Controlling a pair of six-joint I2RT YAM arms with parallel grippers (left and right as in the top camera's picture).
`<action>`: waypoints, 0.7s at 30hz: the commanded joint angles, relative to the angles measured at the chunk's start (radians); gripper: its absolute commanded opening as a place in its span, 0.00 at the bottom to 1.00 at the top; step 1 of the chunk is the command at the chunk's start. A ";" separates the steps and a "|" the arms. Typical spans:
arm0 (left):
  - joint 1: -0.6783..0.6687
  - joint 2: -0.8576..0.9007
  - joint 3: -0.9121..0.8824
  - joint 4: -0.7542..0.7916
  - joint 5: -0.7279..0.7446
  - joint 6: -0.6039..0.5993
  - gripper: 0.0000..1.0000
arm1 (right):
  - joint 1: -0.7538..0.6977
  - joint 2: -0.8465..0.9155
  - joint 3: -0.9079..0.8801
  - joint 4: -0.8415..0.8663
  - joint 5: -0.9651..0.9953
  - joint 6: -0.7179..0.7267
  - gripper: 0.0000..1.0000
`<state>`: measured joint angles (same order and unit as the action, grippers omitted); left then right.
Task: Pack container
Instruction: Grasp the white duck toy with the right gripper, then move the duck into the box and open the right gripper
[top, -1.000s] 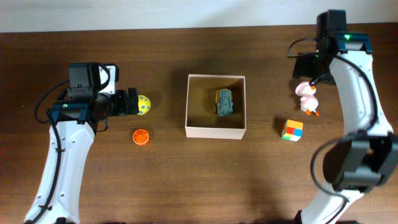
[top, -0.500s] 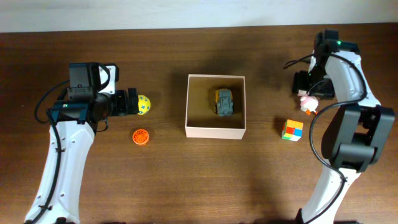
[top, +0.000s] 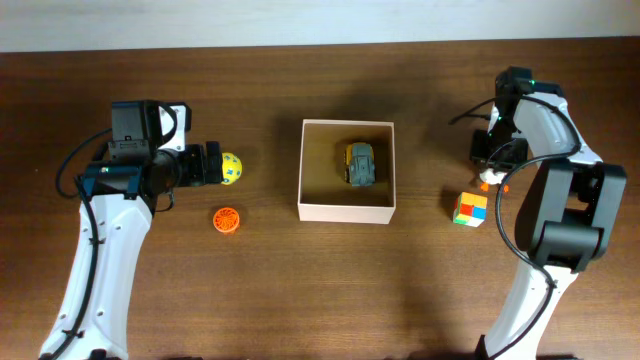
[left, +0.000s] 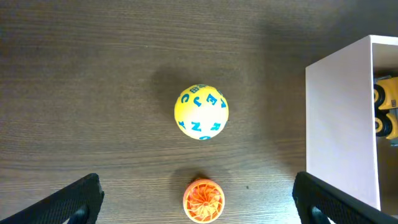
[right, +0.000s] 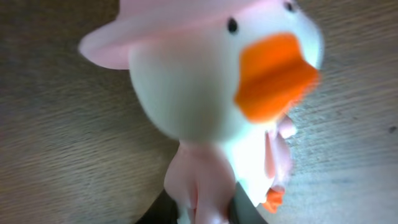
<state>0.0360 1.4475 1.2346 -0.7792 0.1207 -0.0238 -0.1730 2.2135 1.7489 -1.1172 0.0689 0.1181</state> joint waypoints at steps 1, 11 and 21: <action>0.004 0.004 0.016 -0.001 0.011 -0.006 0.99 | 0.026 -0.146 -0.002 -0.001 -0.013 0.032 0.13; 0.004 0.004 0.016 -0.002 0.011 -0.006 0.99 | 0.284 -0.548 -0.002 -0.038 -0.036 0.117 0.04; 0.004 0.004 0.016 -0.001 0.011 -0.006 0.99 | 0.610 -0.559 -0.038 0.009 -0.032 0.299 0.04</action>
<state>0.0360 1.4475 1.2346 -0.7795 0.1207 -0.0238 0.3817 1.6104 1.7409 -1.1286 0.0334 0.3359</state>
